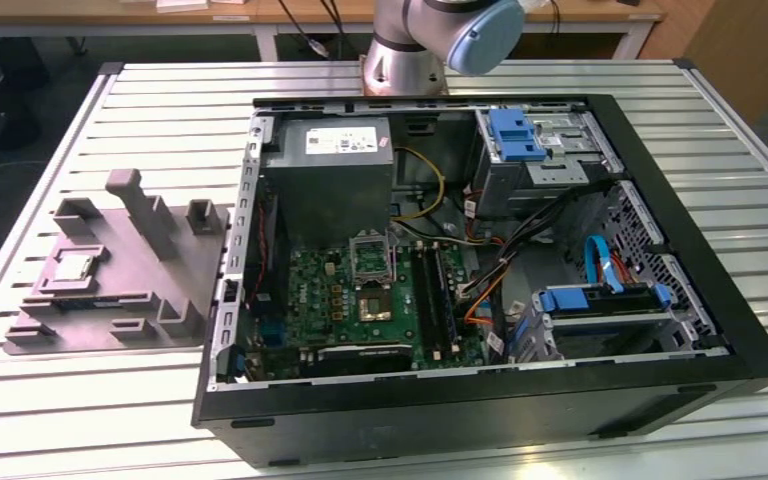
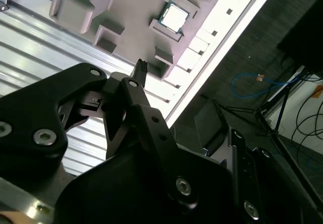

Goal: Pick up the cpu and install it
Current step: 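Pick up the cpu and move it towards the insertion slot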

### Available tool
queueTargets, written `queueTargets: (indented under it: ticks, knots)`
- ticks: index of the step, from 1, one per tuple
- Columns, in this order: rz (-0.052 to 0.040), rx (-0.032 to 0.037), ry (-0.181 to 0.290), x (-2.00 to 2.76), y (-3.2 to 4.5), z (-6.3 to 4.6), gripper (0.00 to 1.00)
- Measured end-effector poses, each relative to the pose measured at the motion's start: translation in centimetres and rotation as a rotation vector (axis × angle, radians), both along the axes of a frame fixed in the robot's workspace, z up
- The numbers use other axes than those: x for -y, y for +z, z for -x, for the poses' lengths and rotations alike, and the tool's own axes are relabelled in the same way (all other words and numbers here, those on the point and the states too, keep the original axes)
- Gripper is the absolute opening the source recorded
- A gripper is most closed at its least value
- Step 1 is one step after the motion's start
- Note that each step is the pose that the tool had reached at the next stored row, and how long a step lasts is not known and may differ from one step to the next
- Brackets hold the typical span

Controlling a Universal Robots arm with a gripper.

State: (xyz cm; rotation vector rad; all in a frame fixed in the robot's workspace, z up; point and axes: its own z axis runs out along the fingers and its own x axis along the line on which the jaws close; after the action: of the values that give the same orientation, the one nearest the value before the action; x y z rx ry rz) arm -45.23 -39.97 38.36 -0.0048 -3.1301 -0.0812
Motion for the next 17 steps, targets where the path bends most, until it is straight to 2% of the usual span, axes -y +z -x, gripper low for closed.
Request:
queueTargets:
  ticks: [6,8,17]
  knots:
    - [-0.0001,0.0,0.012,0.01,-0.17,0.0,0.65]
    - [-0.0002,0.0001,0.012,0.01,-0.56,0.0,0.65]
    - [-0.0001,0.0001,0.012,0.01,-0.68,0.0,0.65]
